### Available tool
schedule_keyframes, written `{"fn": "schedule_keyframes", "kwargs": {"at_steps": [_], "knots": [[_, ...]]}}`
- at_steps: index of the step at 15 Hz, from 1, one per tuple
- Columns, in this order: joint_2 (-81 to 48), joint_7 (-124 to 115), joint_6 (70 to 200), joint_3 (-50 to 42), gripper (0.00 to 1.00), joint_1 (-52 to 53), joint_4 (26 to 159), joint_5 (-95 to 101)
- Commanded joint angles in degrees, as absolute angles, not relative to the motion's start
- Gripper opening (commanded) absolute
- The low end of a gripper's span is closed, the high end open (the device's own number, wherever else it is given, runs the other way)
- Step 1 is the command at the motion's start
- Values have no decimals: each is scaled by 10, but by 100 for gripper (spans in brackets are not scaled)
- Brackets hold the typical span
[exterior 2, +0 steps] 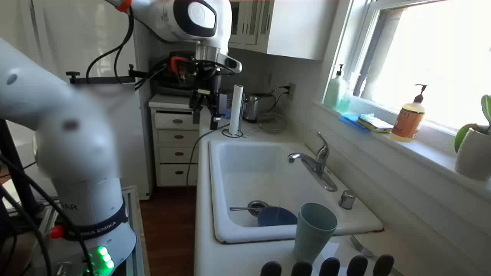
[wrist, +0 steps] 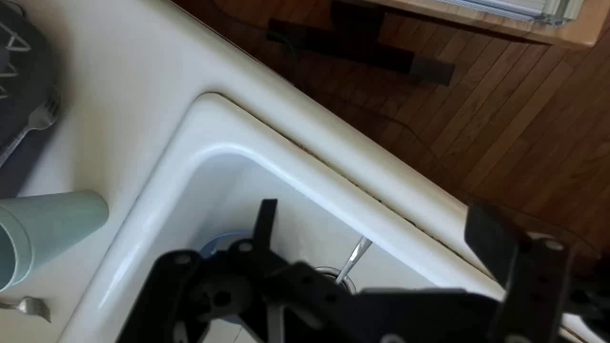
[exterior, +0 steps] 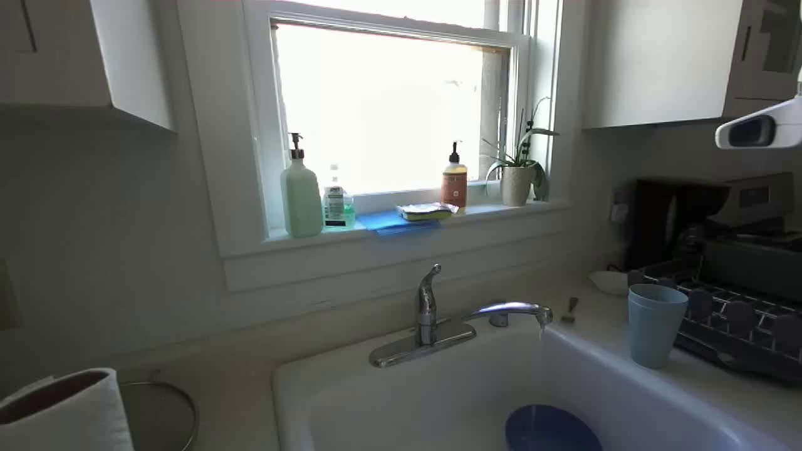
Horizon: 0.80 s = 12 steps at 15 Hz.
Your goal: Turn the faucet off
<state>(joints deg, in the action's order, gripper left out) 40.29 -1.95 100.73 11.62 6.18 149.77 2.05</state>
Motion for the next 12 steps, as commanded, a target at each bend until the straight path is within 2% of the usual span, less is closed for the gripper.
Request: {"fn": "schedule_keyframes", "kwargs": {"at_steps": [1,8,12], "knots": [[401,-25,1006,107,100,73,1497,26],[401,-25,1006,107,100,72,1497,26],[395,-39,1022,85,100,33,1473,77]]}}
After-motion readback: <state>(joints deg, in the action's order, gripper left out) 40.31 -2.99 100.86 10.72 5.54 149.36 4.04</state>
